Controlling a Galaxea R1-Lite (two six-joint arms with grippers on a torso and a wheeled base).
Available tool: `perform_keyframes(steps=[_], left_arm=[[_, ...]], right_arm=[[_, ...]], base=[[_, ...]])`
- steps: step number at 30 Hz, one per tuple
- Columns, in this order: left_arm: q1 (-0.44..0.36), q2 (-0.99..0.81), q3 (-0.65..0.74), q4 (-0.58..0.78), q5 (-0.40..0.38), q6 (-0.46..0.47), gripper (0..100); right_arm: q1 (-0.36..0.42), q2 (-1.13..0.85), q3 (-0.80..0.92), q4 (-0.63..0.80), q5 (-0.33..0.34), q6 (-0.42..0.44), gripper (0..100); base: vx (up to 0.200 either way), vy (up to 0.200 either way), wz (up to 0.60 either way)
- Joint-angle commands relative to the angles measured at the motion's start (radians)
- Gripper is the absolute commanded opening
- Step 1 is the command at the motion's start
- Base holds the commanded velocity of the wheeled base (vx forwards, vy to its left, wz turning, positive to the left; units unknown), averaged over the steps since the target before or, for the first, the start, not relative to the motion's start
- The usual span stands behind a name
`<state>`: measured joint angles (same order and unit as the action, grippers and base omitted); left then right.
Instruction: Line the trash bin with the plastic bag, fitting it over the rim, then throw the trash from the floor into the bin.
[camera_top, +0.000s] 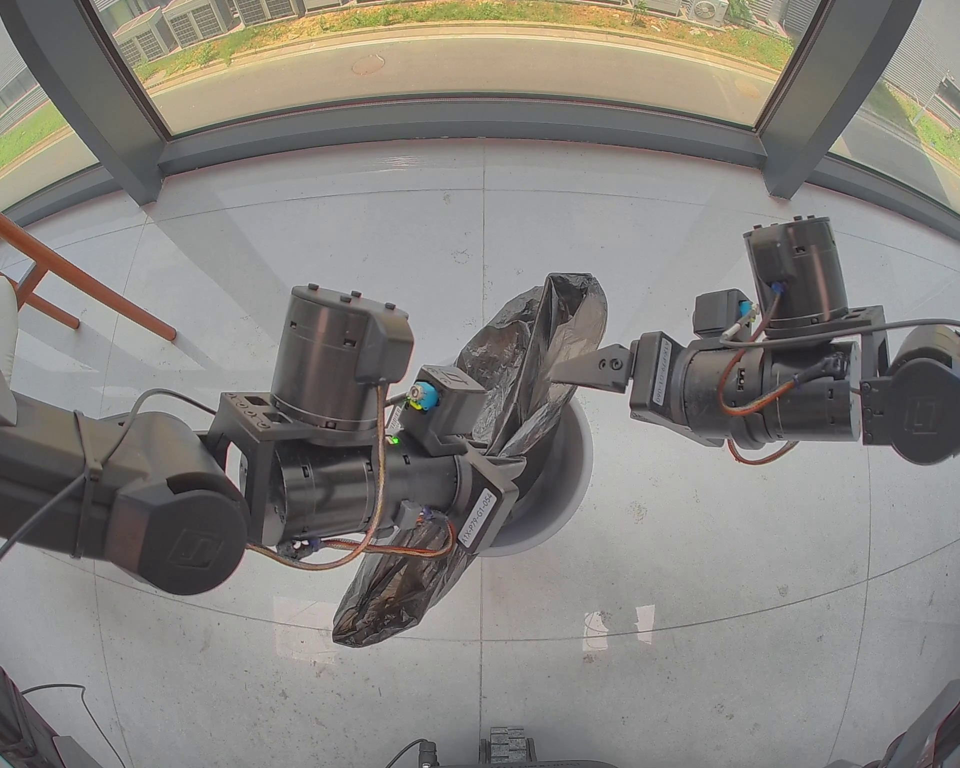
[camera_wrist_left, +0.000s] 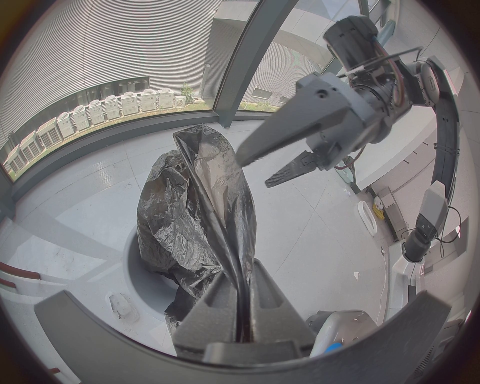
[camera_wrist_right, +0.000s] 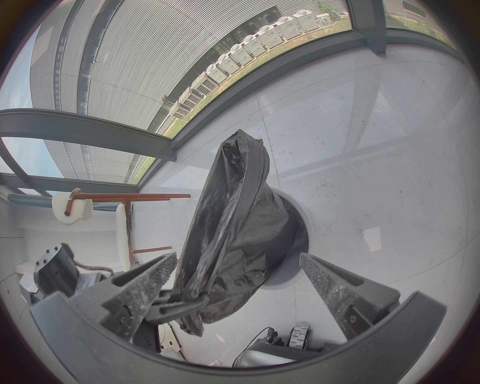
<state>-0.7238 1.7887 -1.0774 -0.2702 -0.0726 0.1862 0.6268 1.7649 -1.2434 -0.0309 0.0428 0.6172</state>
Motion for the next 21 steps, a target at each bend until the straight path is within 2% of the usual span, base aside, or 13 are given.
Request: perform_keyframes(steps=[1,11,12,21], left_arm=[[0.0,0.0,0.002,-0.001,-0.001,-0.001,0],[0.0,0.0,0.004,-0.001,0.0,-0.001,0],[0.0,0.0,0.004,-0.001,0.0,-0.001,0],[0.0,0.011,0.004,-0.001,0.0,-0.001,0]], right_arm=[[0.007,0.073,-0.045,-0.004,-0.024,-0.001,100],[-0.006,0.18,-0.146,-0.004,-0.081,0.002,100],[-0.004,0.182,-0.146,-0.004,-0.081,0.002,0],[-0.002,0.185,-0.14,-0.004,-0.096,0.004,0]], base=[[0.0,0.0,0.0],[0.0,0.0,0.0],[0.0,0.0,0.0],[0.0,0.0,0.0]])
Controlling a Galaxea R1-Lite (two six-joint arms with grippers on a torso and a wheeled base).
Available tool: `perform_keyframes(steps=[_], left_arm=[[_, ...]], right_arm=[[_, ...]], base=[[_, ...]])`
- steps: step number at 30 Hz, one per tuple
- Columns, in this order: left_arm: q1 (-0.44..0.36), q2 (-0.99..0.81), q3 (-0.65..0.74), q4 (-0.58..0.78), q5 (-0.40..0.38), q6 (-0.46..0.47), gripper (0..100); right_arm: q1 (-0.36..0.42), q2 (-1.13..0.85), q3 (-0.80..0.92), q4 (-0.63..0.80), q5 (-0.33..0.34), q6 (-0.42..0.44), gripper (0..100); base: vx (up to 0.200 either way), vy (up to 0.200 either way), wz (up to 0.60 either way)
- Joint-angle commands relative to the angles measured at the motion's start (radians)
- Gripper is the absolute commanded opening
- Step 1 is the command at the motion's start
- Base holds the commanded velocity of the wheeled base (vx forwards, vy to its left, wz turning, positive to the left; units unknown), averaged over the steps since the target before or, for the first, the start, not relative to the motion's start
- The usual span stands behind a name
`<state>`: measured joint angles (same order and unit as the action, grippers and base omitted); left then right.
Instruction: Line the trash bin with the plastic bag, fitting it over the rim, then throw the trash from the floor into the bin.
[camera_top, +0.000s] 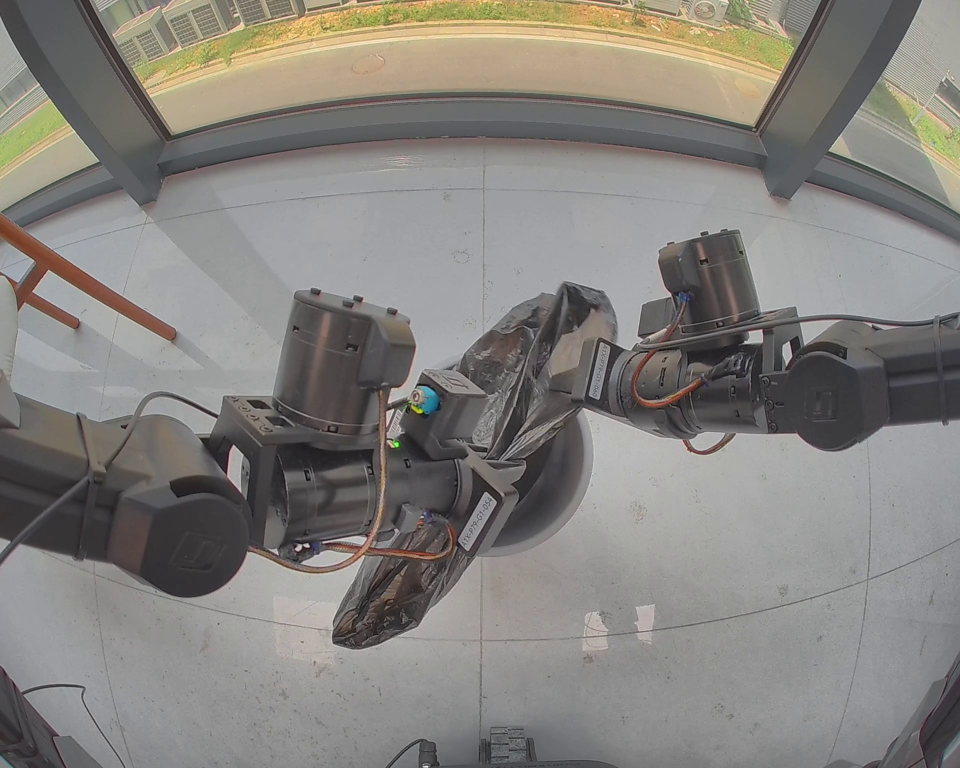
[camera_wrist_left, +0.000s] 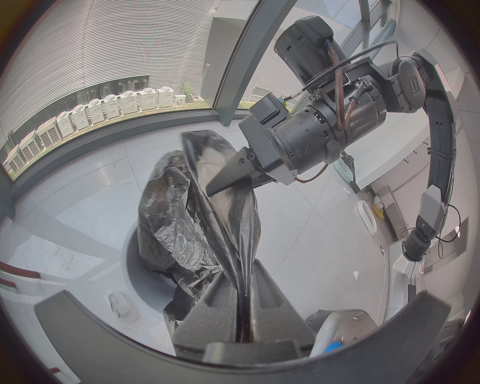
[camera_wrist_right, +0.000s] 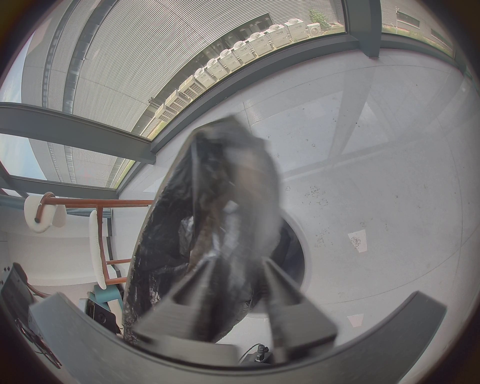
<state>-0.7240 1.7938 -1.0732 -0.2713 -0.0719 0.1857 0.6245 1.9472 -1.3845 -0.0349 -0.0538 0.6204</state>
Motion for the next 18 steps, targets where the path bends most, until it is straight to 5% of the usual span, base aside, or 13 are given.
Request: perform_keyframes(steps=[1,18], left_arm=[[0.0,0.009,-0.002,0.0,0.001,0.0,0],[0.002,0.164,-0.056,-0.022,0.03,-0.006,0]], right_arm=[[0.0,0.002,0.001,0.0,0.0,0.001,0],[-0.089,0.047,0.01,0.0,0.011,-0.079,0]], base=[[0.0,0.0,0.0],[0.0,0.0,0.0]])
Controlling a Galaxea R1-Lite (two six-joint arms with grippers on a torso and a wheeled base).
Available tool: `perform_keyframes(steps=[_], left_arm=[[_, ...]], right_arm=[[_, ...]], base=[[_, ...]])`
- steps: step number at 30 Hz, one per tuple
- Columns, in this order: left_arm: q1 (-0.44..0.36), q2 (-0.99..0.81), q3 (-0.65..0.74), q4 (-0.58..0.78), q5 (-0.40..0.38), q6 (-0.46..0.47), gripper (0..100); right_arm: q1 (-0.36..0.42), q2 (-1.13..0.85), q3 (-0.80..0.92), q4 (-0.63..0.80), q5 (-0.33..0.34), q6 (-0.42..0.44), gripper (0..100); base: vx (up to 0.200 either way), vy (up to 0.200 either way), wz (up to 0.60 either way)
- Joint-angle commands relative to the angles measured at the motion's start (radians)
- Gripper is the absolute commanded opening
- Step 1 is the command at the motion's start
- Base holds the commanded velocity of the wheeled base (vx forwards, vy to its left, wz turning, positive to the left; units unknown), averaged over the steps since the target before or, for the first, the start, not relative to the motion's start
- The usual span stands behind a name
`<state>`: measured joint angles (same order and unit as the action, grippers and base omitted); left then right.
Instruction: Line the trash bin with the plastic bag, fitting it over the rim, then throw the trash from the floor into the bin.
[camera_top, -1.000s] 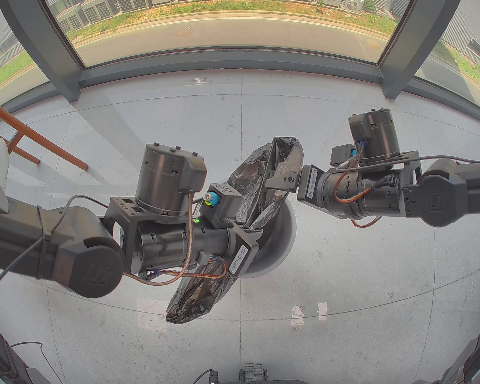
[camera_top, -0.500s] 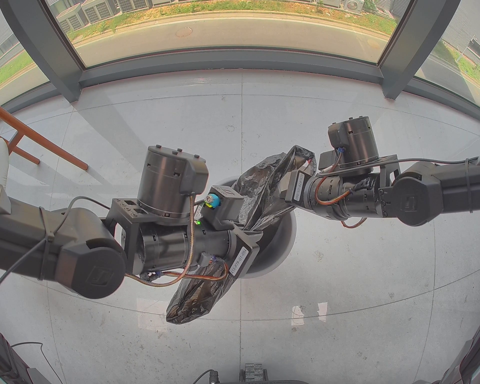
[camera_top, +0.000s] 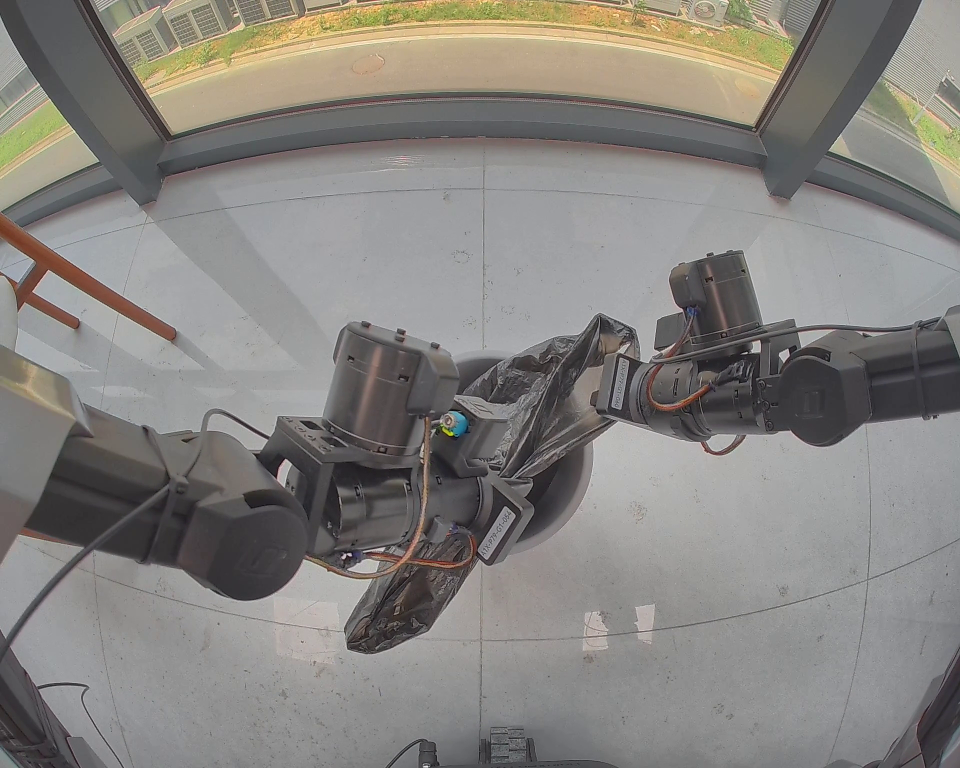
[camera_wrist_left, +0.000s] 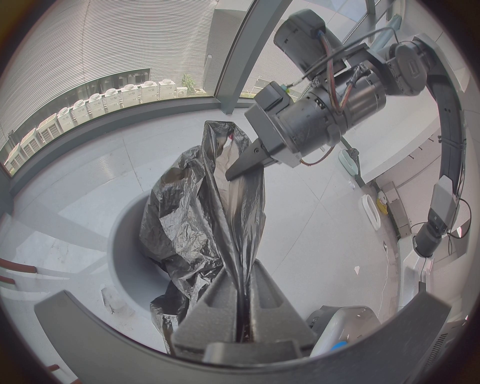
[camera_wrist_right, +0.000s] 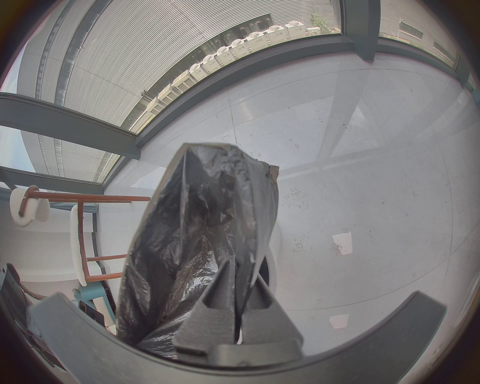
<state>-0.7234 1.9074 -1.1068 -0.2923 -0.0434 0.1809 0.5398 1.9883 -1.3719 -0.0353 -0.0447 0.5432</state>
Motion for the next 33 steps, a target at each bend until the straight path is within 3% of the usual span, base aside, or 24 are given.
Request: perform_keyframes(steps=[1,13,14,25,33], left_arm=[[0.001,0.05,-0.022,-0.001,0.002,-0.001,0],[-0.002,0.157,-0.143,-0.001,0.0,-0.006,0],[-0.002,0.157,-0.143,-0.001,0.0,-0.006,100],[-0.001,0.174,-0.136,-0.013,0.0,-0.034,100],[-0.001,0.209,-0.151,-0.013,0.053,-0.047,100]], right_arm=[[-0.004,0.006,-0.003,0.0,0.002,-0.002,0],[-0.006,0.024,0.017,0.0,0.003,-0.008,0],[-0.009,0.026,0.017,-0.001,0.005,-0.008,0],[-0.035,0.02,0.054,-0.001,0.006,-0.026,0],[-0.032,0.015,0.066,-0.009,0.006,-0.028,0]], base=[[0.0,0.0,0.0],[0.0,0.0,0.0],[0.0,0.0,0.0],[0.0,0.0,0.0],[0.0,0.0,0.0]])
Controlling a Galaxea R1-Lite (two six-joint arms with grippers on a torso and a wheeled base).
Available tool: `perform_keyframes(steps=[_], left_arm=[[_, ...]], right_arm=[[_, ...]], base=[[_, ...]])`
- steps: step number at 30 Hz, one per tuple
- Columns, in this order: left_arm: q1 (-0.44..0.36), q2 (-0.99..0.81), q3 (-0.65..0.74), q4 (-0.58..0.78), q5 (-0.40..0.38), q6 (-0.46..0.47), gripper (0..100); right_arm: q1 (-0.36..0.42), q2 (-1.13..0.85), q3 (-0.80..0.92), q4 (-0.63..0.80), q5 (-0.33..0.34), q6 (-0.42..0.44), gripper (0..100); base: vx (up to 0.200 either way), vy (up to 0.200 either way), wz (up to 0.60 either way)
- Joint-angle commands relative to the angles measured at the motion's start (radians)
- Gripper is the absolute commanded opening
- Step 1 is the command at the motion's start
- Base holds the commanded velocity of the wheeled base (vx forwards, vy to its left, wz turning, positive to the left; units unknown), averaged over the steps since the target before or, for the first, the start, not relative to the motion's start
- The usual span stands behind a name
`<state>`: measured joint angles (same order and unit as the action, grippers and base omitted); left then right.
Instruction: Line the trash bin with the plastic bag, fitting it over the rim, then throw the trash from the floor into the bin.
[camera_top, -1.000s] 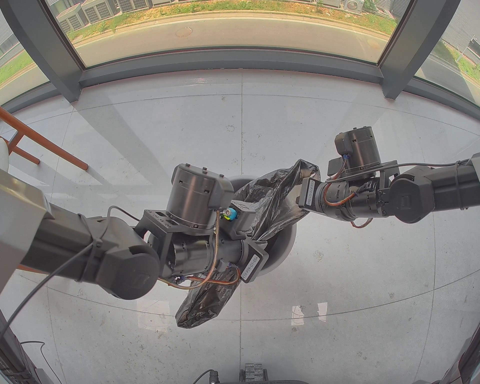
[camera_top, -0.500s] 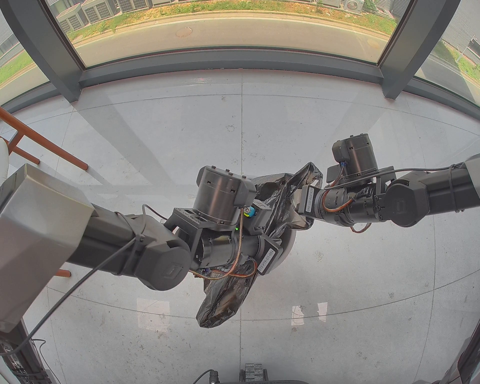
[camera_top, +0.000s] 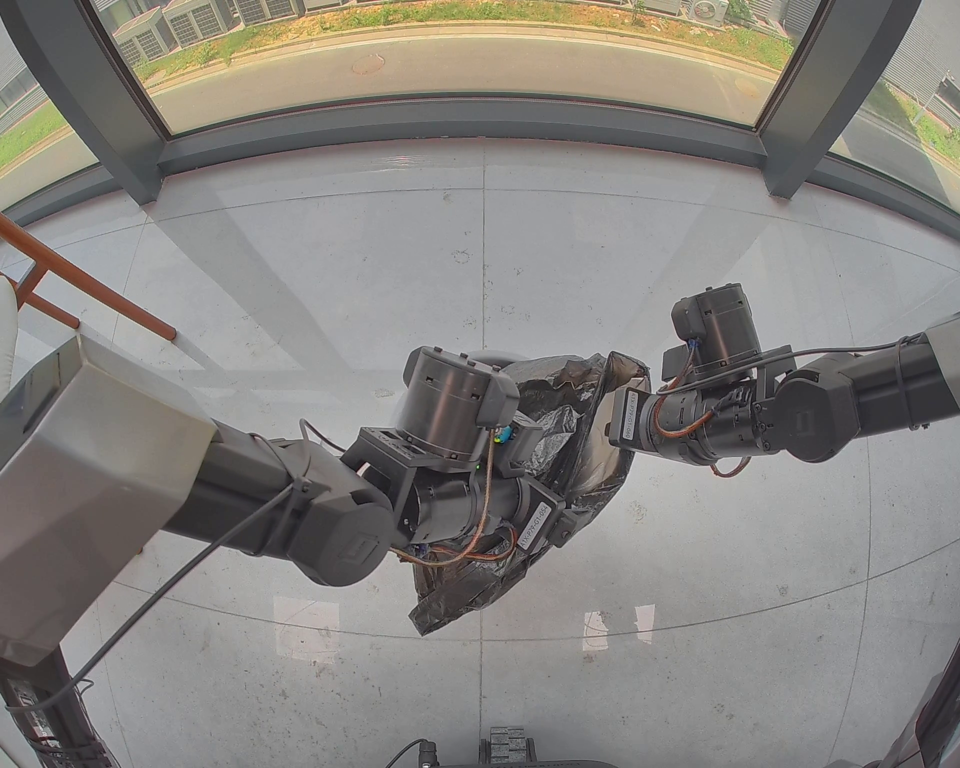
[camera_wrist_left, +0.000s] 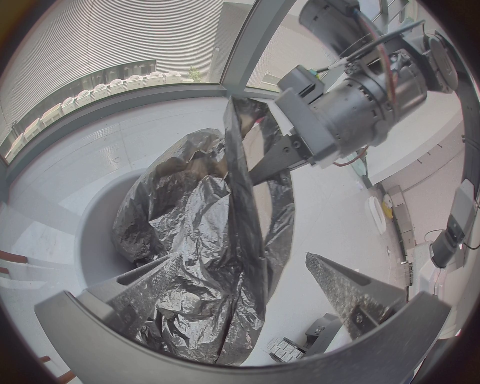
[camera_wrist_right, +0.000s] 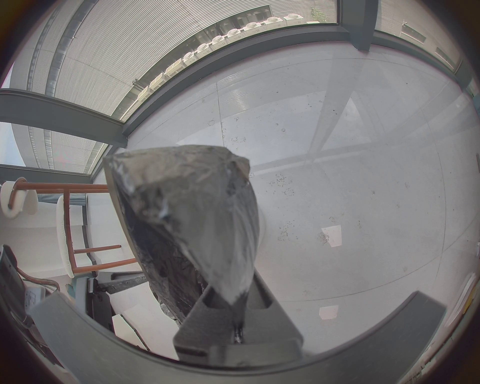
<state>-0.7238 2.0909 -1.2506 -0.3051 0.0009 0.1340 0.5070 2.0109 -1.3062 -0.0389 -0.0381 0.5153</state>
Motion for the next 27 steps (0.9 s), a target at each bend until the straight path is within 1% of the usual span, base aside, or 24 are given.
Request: perform_keyframes(steps=[1,4,8,15,16,27], left_arm=[[0.0,0.028,-0.01,0.0,0.008,-0.001,100],[-0.002,0.035,-0.023,0.0,0.011,-0.001,100],[0.0,0.069,-0.035,0.001,0.036,-0.002,100],[0.003,0.087,-0.061,0.001,0.037,-0.004,100],[0.004,0.094,-0.07,0.001,0.039,-0.004,0],[0.011,0.094,-0.075,0.003,0.036,-0.005,0]], right_arm=[[0.001,-0.006,0.004,-0.018,0.0,0.0,0],[0.001,0.0,0.018,-0.079,-0.002,0.0,0],[0.001,0.002,0.036,-0.144,-0.002,-0.001,0],[0.001,-0.001,0.044,-0.16,0.0,-0.001,0],[0.001,-0.003,0.047,-0.16,-0.002,-0.001,0],[-0.004,-0.011,0.085,-0.16,-0.002,-0.001,0]], base=[[0.0,0.0,0.0],[0.0,0.0,0.0],[0.0,0.0,0.0],[0.0,0.0,0.0],[0.0,0.0,0.0],[0.0,0.0,0.0]])
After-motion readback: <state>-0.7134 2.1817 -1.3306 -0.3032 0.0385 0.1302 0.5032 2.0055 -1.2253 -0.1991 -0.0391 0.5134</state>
